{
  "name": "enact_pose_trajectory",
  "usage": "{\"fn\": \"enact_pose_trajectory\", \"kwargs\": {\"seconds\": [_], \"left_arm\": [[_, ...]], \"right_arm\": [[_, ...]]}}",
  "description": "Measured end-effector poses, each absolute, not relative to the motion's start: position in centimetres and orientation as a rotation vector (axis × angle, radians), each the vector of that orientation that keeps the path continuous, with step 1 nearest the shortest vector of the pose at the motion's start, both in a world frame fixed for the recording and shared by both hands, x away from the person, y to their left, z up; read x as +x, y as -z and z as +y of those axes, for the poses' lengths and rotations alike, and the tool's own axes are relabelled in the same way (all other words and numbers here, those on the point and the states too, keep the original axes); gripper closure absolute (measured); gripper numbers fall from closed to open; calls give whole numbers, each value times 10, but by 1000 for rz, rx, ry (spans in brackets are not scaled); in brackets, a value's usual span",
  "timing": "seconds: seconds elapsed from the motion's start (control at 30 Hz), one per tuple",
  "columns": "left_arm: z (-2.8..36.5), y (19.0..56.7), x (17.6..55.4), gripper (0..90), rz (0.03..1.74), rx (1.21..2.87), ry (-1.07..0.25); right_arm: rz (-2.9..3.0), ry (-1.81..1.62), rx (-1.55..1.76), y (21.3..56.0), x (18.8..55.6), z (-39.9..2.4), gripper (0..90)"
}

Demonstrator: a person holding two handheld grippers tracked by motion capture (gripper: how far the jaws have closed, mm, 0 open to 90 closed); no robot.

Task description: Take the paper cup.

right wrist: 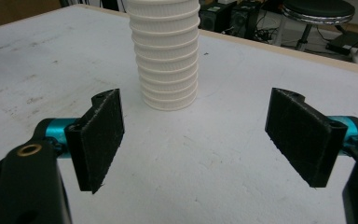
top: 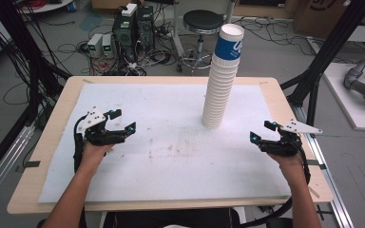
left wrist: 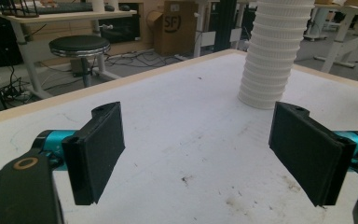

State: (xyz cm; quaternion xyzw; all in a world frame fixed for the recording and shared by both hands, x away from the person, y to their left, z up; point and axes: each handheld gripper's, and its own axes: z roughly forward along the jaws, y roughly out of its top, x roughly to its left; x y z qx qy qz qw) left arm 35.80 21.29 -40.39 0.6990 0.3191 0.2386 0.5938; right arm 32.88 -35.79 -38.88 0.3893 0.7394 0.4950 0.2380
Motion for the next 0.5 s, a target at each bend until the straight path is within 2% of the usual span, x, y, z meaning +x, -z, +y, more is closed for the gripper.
{"fn": "enact_pose_trajectory", "kwargs": {"seconds": [0.5], "left_arm": [[212, 406, 360, 180, 759, 1627, -550]], "right_arm": [[2012, -1378, 1071, 387, 326, -356, 199]]}}
